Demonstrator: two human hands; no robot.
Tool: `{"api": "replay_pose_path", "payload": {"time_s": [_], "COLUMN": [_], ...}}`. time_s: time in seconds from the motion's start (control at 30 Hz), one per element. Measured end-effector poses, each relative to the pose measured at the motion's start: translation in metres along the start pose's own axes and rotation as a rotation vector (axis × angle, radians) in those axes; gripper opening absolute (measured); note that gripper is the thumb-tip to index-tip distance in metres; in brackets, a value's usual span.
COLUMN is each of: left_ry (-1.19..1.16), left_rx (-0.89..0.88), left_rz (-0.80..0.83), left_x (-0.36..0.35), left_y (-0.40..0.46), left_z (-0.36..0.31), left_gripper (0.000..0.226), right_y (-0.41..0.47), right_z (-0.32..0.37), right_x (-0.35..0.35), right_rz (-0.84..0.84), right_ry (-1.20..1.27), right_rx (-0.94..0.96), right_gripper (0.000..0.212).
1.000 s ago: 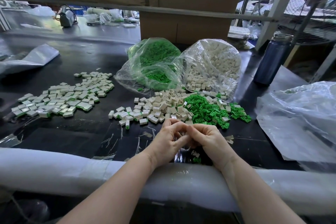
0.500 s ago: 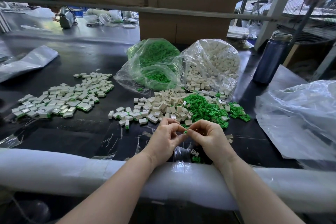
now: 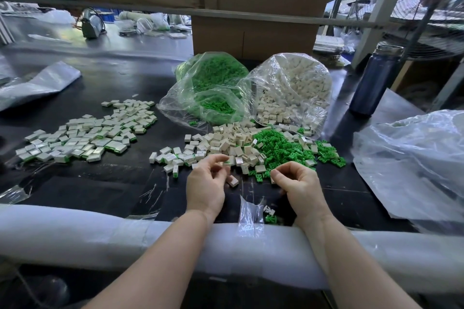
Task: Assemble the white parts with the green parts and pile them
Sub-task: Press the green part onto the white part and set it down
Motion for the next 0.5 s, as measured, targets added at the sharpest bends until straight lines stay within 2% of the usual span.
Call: {"api": "replay_pose_path", "payload": {"time_s": [0.13,0.27,0.5], "left_ry": [0.023,0.077,0.248], "left_rx": [0.019,0.068,0.157], "left_rz": [-0.171,-0.259,-0.133], "left_x": [0.014,0.022,0.015], "left_y": [0.002,0.002,0.004], "left_z": [0.002,0.006,0.013], "left_gripper": [0.019,0.033,0.049], "right_y": [0.0,0.001,0.002], "right_z": [0.0,-0.001,0.0], "right_x": [0.002,0.007,0.012], "right_rz": [-0.039,-0.093,-0.155], "right_ry": [-0.027,-0.078,-0.171], "right_rx": [-0.005,0.001,0.027], "right_gripper": [0.017,0.02,0.017]}}
Point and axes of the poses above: each hand's wrist, its own y-axis towards the middle knuckle, its own x-axis out of the back of the hand, z = x × y, the point moved 6 cm from there along y, towards the middle knuckle, and after that the axes turned 8 degrees about z, right-handed, at the moved point
